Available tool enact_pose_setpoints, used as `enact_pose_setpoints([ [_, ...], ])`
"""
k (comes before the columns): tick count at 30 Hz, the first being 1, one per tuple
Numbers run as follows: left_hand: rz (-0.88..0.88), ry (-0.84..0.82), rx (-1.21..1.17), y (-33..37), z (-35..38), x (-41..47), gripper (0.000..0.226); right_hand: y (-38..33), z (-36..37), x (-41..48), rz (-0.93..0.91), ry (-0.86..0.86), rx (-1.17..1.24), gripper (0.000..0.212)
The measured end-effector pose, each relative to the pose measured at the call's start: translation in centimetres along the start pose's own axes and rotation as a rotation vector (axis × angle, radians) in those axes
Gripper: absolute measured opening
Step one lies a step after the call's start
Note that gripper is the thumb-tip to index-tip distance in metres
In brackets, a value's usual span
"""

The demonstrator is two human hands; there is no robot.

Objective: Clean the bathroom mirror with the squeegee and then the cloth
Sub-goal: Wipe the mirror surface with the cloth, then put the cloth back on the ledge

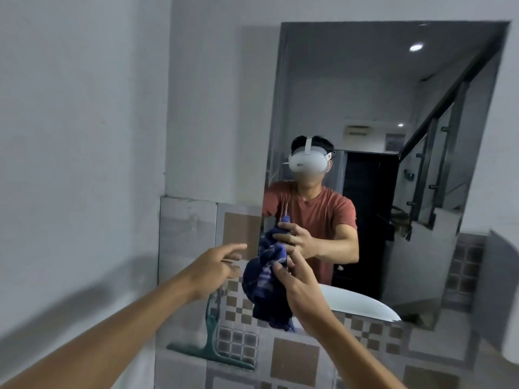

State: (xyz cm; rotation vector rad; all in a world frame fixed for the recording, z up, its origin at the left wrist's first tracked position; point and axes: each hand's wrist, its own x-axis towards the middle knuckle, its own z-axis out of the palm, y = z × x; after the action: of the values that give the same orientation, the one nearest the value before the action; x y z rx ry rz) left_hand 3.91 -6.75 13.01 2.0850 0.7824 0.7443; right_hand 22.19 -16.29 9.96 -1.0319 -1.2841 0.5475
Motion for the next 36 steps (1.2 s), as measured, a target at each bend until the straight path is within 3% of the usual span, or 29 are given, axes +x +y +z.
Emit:
enact_pose_setpoints([
  [2,0.032,-0.097,-0.087,0.3,0.3,-1.0,0.046,-2.1,0.1,0.0,0.109,-0.036,0.334,0.038],
  [4,0.077,-0.053,-0.127,1.0,0.5,-1.6,0.021,-3.4,0.4,-0.1,0.185,-0.074,0.495,0.044],
  [6,0.084,0.051,-0.110,1.8,0.0,-1.8,0.009,-4.2,0.8,-0.1,0.249,-0.096,0.519,0.042],
  [10,0.085,0.197,-0.040,2.9,-1.6,-2.3,0.018,-5.4,1.5,0.1,0.343,-0.056,0.473,0.041],
  [14,0.105,0.360,0.020,3.5,-4.1,-2.4,0.013,-6.8,2.8,0.4,0.427,-0.145,0.478,0.045],
  [17,0.153,0.436,0.067,3.8,-6.4,-1.8,0.006,-6.8,4.7,1.4,0.216,-0.136,0.269,0.038],
  [19,0.171,0.436,0.080,4.1,-8.0,-1.2,0.006,-6.4,5.9,2.6,0.029,-0.098,0.064,0.066],
  [21,0.185,0.424,0.092,4.2,-9.7,-0.5,0.008,-6.4,7.0,4.1,-0.091,-0.081,-0.148,0.075],
  [27,0.199,0.500,0.168,2.3,-13.4,2.4,0.009,-5.8,10.0,9.3,-0.157,-0.029,-0.483,0.057],
  [36,0.164,0.660,0.041,-1.0,-13.3,6.5,0.017,-3.0,13.0,13.3,-0.305,0.090,-1.044,0.062],
])
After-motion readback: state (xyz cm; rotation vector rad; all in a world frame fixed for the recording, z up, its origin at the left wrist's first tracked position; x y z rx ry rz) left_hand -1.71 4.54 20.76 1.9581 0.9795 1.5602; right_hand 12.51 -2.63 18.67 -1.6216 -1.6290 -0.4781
